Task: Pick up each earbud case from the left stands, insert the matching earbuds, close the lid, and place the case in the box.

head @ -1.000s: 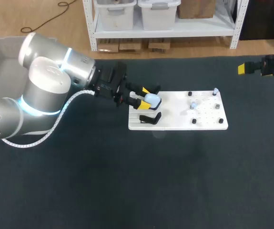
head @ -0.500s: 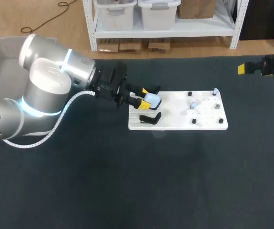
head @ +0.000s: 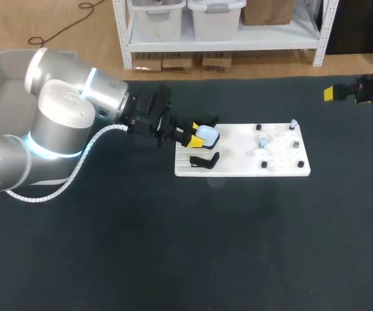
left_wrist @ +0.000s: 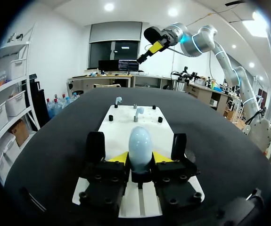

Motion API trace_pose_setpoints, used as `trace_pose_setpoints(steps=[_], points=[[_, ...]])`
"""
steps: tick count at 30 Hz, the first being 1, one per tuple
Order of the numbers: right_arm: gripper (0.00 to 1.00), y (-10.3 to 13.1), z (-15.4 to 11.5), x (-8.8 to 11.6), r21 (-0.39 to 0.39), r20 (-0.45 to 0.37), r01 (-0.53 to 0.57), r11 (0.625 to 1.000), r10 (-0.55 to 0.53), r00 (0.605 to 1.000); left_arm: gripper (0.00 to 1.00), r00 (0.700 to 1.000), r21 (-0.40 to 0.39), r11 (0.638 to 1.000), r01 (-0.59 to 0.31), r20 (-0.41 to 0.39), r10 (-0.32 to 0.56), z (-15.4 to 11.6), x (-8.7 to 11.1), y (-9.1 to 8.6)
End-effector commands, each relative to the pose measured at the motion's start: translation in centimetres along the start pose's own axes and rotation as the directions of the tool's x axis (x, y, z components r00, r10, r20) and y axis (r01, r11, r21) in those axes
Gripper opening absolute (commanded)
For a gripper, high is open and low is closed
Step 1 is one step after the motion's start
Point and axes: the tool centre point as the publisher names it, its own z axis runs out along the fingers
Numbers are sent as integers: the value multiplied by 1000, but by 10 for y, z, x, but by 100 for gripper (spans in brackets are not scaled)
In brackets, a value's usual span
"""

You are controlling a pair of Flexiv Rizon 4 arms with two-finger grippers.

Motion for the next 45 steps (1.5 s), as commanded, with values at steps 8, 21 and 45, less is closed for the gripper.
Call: trace_pose_setpoints(steps=[8,21,45], points=[[100,0,0,0,0,-1,0,1000,0,1000,0,998,-23,1000,-14,62,15,-21,-18,-11],[100,0,0,0,0,-1,0,1000,0,1000,0,970,-23,998,-62,236,65,-50,-72,-38],[100,0,0,0,0,-1,0,1000,0,1000,0,960,18,1000,13,278,-18,-66,-95,-52]])
